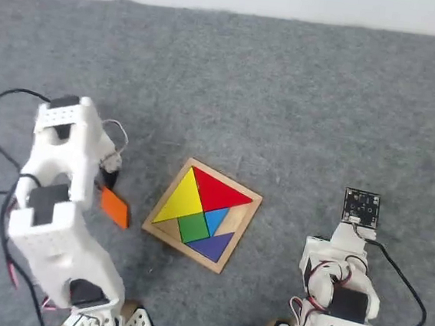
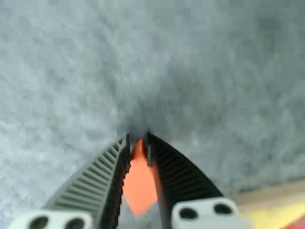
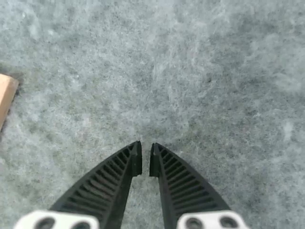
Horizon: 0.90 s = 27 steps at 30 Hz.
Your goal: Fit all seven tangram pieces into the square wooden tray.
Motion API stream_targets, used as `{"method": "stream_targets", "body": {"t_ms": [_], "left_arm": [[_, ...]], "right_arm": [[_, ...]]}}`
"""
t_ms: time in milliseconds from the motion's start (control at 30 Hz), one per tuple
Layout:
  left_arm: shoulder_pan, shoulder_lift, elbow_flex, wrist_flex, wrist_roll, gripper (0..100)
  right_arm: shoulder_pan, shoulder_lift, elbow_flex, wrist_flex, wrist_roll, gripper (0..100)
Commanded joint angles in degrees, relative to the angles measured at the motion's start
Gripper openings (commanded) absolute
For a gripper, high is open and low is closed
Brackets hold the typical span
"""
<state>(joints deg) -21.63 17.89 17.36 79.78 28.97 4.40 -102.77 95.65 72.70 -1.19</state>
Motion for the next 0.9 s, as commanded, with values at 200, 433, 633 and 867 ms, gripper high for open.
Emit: {"method": "stream_targets", "body": {"t_ms": [200, 433, 633, 867], "left_arm": [[-3.5, -16.7, 0.7, 2.5, -8.0, 9], [-10.9, -32.5, 1.0, 3.5, -11.2, 18], [-22.1, -41.1, 1.3, 2.8, -15.6, 18], [-28.7, -42.1, 7.5, 0.8, -20.0, 18]], "right_arm": [[0.5, -1.1, 0.8, 0.4, 0.4, 4.8], [-5.3, -1.2, 0.8, 0.4, 0.4, 4.8], [-11.3, -1.2, 0.8, 0.4, 0.5, 4.8], [-16.8, -1.2, 0.5, -4.1, 6.2, 6.3]]}}
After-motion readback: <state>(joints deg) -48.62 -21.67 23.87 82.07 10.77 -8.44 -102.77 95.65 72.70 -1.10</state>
